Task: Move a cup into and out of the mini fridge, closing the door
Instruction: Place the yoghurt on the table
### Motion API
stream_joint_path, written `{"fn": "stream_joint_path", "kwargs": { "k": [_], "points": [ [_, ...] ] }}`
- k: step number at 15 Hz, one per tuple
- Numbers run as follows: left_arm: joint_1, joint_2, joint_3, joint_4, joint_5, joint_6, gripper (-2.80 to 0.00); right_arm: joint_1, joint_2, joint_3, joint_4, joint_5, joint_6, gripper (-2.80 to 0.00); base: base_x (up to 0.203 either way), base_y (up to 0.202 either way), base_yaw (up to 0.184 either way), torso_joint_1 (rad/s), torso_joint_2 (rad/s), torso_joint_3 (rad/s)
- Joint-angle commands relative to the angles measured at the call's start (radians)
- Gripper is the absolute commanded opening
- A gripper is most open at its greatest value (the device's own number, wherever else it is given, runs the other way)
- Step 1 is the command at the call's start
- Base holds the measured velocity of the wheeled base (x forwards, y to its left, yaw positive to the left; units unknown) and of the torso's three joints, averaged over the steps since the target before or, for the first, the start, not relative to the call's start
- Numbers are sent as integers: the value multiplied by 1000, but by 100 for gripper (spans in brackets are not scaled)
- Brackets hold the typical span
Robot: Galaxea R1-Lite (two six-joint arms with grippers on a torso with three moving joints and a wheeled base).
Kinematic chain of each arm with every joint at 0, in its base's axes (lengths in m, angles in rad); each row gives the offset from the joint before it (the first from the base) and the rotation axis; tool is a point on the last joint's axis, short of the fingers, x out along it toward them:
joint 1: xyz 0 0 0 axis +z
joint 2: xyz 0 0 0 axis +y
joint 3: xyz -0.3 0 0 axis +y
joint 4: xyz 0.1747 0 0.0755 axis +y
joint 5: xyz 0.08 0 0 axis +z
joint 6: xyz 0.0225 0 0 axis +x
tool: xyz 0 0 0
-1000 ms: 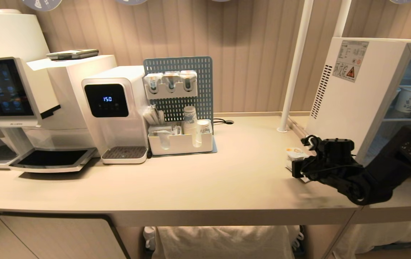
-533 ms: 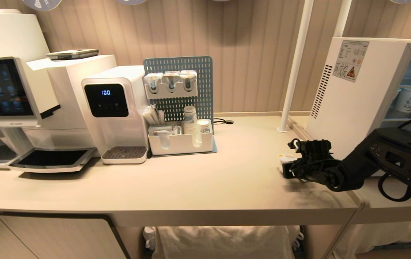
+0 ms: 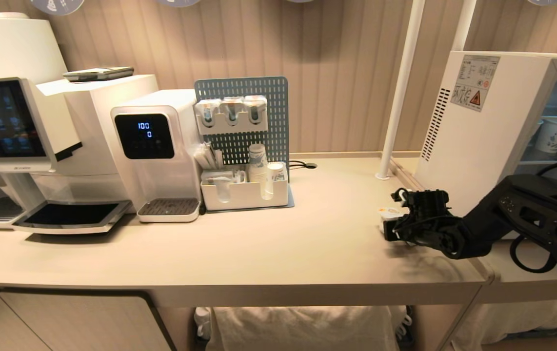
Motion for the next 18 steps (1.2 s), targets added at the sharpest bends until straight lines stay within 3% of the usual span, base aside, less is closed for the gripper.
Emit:
{"fn": "stream_joint_path", "kwargs": {
  "k": [1,6,7,14,18],
  "points": [
    [0,0,2,0,0,0,-280,-3,-34,26,-1,7,0,-280,0,0,0,0,0,0],
    [0,0,2,0,0,0,-280,-4,-32,56,-25,8,-6,-280,0,0,0,0,0,0],
    [0,0,2,0,0,0,-280,-4,-24,55,-25,4,-7,0,0,0,0,0,0,0],
    [0,0,1,0,0,0,-280,4,-51,58,-53,0,5,0,0,0,0,0,0,0],
    [0,0,2,0,0,0,-280,7,-190,180,-54,11,7,0,0,0,0,0,0,0]
  ]
}}
